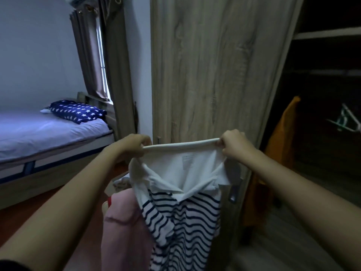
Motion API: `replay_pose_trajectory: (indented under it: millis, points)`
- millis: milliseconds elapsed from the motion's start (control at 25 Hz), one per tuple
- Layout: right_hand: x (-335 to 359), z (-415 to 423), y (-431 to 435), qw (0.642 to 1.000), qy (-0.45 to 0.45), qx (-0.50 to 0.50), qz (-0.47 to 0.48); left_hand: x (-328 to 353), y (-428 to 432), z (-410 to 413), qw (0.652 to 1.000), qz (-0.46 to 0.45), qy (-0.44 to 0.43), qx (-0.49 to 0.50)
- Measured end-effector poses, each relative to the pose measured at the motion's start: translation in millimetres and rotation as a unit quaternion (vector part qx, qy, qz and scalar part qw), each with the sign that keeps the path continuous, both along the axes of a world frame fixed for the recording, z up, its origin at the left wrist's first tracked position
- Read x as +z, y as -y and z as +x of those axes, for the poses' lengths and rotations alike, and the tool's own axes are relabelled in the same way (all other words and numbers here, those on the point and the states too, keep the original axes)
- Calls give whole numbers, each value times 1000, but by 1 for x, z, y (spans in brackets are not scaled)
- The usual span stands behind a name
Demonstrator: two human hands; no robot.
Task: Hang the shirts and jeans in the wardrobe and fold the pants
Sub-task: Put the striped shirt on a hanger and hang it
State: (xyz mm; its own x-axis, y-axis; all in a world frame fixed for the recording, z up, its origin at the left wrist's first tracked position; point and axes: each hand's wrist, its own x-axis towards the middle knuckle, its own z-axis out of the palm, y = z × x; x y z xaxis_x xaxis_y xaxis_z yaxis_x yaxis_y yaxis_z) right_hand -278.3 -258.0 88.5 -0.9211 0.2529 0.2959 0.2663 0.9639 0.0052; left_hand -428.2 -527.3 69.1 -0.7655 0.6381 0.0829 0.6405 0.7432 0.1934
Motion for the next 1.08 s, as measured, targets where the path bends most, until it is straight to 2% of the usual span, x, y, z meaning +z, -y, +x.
replay_pose_trajectory:
  millis: [80, 160, 240, 280, 320, 360, 400, 440, 520, 600, 720, 800, 880, 960, 1000, 1080]
  points:
    - [3, 18, -4, 999, 45, -27, -5, 11, -5, 19, 1000, -2, -13, 5]
    - [16, 41, -15, 997, 44, -54, -33, 30, -11, 37, 994, 104, -20, 22]
    - [36, 63, -29, 996, -27, -76, -45, 45, -28, 55, 970, 230, -55, 53]
    - [47, 76, -37, 993, -63, -90, -37, 50, -40, 65, 963, 243, -94, 69]
    - [56, 88, -45, 991, -81, -102, -29, 52, -53, 79, 967, 206, -123, 85]
    - [61, 98, -52, 991, -77, -106, -30, 51, -62, 89, 973, 168, -129, 94]
    - [65, 113, -58, 992, -64, -103, -35, 53, -72, 98, 972, 169, -127, 101]
    - [65, 126, -64, 994, -54, -92, -39, 59, -81, 106, 965, 208, -121, 108]
    - [60, 146, -75, 994, -88, -64, -23, 69, -100, 114, 924, 337, -142, 113]
    - [52, 160, -86, 996, -70, -52, 6, 66, -121, 117, 887, 437, -114, 95]
    - [49, 184, -101, 996, 14, -83, -39, 48, -142, 120, 870, 482, -59, 87]
    - [60, 202, -113, 991, -27, -120, -46, 53, -150, 126, 855, 513, -42, 69]
    - [70, 214, -124, 981, -91, -172, -10, 57, -159, 134, 875, 472, -103, 21]
    - [66, 224, -128, 973, -81, -218, 6, 52, -171, 146, 926, 327, -188, 7]
    - [61, 228, -129, 971, -65, -229, -8, 49, -176, 150, 946, 264, -188, 24]
    - [54, 236, -135, 967, -73, -237, -55, 51, -185, 156, 960, 221, -161, 59]
